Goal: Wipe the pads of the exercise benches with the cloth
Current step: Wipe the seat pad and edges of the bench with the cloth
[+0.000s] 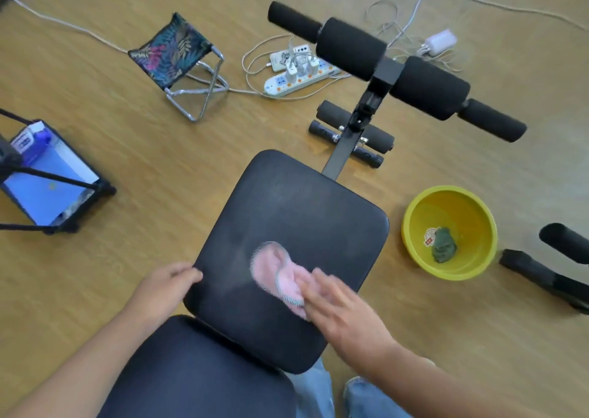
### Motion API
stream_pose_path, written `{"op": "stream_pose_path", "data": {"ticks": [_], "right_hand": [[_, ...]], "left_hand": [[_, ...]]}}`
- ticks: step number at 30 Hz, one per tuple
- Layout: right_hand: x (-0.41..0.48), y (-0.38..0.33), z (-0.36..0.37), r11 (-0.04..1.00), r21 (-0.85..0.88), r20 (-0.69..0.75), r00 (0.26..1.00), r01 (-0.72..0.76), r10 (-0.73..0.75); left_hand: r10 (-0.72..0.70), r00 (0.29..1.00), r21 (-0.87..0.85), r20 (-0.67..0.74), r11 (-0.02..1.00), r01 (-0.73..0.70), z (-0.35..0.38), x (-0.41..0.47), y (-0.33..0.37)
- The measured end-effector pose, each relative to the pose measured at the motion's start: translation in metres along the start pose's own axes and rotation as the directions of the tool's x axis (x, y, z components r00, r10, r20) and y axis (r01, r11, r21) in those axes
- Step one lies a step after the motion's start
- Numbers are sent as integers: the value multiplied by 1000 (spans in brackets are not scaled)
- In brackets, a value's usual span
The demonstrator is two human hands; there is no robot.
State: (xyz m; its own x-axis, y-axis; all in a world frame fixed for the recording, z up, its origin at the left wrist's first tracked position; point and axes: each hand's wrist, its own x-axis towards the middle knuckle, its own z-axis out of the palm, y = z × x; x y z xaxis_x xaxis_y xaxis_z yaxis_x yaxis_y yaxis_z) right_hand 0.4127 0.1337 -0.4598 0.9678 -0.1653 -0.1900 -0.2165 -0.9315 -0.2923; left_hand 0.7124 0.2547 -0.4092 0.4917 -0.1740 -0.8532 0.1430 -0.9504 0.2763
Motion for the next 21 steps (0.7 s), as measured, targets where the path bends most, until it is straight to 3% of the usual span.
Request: {"op": "stream_pose_path", "data": {"ticks": [3, 6, 8, 11, 18, 21], "right_hand": [[-14, -12, 4, 989, 144, 65, 997, 24, -33], [-17, 0, -17, 882, 432, -59, 970, -190, 237], [-20, 13, -37, 693, 648, -148, 840, -317, 522], [-38, 41, -61, 385, 855, -147, 550, -347, 822], [-135, 102, -98, 150, 935, -85, 208, -322, 974], [-185, 115, -109, 23, 959, -16, 28, -284, 999]], "left_hand": [[99, 990, 353, -101, 934, -57, 8, -8, 21], [388, 915, 435, -108, 846, -307, 25, -25, 55], [524, 851, 409, 22, 772, -486, 48, -41, 85], [605, 777, 405, 174, 675, -616, 92, -69, 132], [663, 611, 424, 433, 448, -787, 210, -135, 220], [645, 526, 407, 554, 342, -847, 268, -169, 249]]}}
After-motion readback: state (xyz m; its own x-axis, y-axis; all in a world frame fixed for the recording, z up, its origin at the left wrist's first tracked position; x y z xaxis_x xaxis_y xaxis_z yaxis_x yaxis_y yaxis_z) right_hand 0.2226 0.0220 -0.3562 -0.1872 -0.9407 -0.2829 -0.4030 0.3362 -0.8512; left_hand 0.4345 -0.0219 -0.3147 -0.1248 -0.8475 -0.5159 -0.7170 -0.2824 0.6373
